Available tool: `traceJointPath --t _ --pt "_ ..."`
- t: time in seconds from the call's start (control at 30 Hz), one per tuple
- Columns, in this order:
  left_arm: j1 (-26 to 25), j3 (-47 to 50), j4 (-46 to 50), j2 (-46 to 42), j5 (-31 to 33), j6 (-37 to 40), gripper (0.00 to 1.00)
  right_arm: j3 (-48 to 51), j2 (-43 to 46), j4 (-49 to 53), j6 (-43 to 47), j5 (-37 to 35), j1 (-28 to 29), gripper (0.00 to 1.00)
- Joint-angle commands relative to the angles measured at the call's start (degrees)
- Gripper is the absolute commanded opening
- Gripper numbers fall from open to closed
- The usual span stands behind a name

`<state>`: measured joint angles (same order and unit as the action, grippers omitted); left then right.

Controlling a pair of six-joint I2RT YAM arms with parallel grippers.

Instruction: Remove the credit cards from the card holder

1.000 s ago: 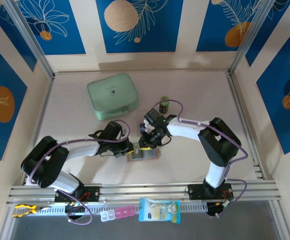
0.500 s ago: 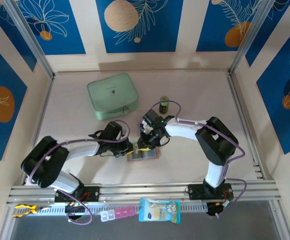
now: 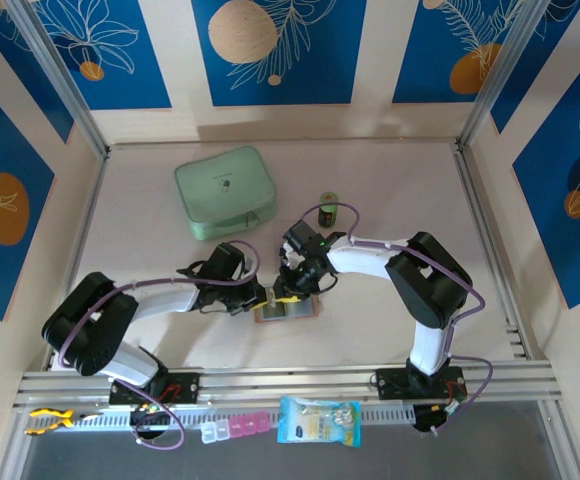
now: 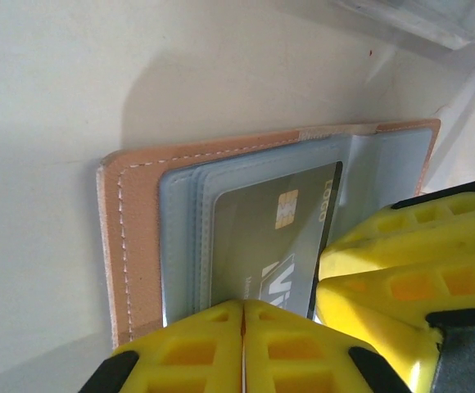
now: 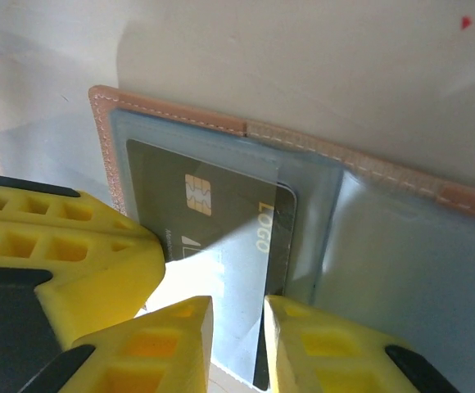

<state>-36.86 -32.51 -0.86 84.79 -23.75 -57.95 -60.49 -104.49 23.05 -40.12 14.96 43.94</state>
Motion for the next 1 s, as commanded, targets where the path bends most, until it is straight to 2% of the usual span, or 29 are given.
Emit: traceJointPath --t 0.0,0.33,0.67,0.97 --pt "0.5 0.9 0.9 1.1 0.4 1.4 0.08 -1.6 -0.8 4.1 0.5 -2.8 0.4 0.25" --pt "0.5 0.6 1.5 0.0 0.6 1.3 0.12 -2.9 0.4 6.5 2.4 -5.4 0.8 0.26" --pt "0.5 -0.5 3.6 -2.7 1.3 1.8 0.16 -2.5 2.9 5.3 1.1 -3.9 1.0 0.26" --pt "0.5 -0.8 6.0 -3.0 2.7 3.1 0.06 -1.7 2.6 3.0 -0.2 -1.7 1.0 0.26"
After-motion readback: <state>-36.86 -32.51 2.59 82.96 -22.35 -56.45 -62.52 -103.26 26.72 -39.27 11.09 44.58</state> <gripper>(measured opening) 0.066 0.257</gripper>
